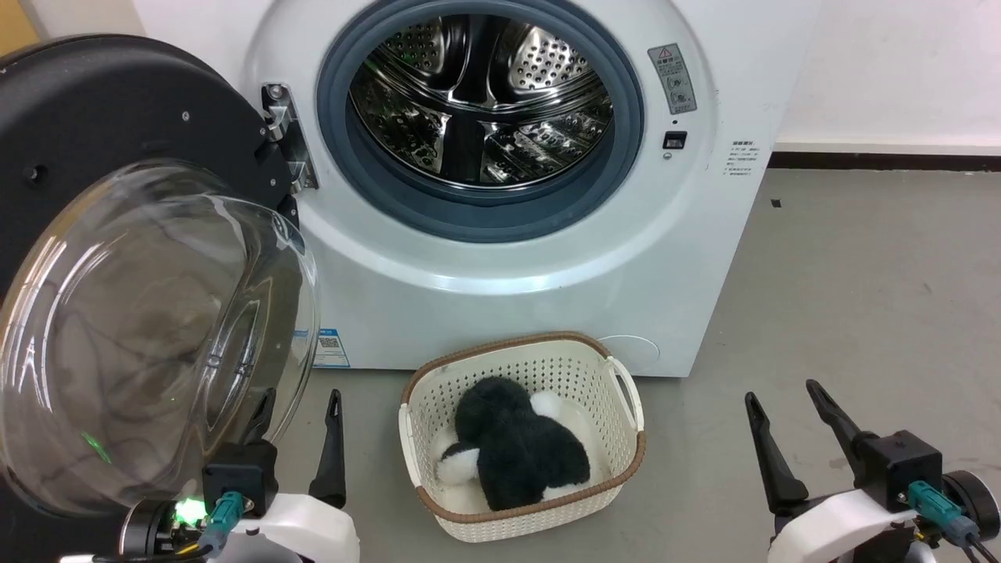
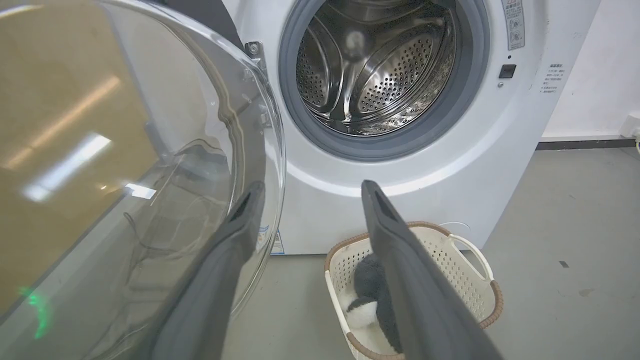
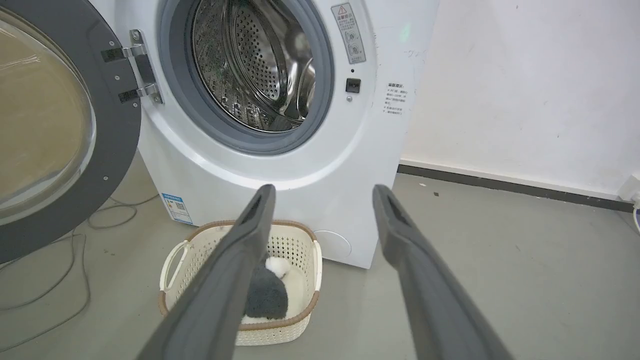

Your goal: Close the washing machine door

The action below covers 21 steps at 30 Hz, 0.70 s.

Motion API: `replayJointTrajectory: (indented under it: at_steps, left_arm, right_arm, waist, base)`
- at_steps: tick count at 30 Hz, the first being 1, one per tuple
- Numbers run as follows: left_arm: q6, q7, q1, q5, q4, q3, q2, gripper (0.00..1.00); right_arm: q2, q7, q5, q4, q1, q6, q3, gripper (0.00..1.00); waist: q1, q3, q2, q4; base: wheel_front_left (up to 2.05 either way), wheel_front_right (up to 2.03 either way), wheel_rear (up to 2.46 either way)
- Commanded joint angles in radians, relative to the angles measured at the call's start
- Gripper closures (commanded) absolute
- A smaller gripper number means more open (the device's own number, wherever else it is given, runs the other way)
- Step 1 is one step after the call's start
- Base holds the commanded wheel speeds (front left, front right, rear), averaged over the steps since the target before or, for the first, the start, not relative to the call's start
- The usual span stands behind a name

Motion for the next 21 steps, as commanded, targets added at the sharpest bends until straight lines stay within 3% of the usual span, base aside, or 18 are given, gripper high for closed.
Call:
replayJointTrajectory:
  at_steps: [1, 21]
  left_arm:
    - [0.005, -0.012, 0.009, -0.004, -0.003, 0.000, 0.000, 0.00]
    - [0.018, -0.054, 0.027, -0.005, -0.014, -0.005, 0.002, 0.00]
  right_arm:
    - [0.001, -0.013, 0.008, 0.001, 0.000, 0.000, 0.000, 0.00]
    - [0.002, -0.054, 0.030, 0.013, 0.005, 0.000, 0.017, 0.00]
  waist:
    - [0.0000, 0.000, 0.0000, 0.003]
    - [0.0000, -0.010, 0.0000, 0.080]
  base:
    - [0.00, 0.00, 0.00]
    - [0.00, 0.00, 0.00]
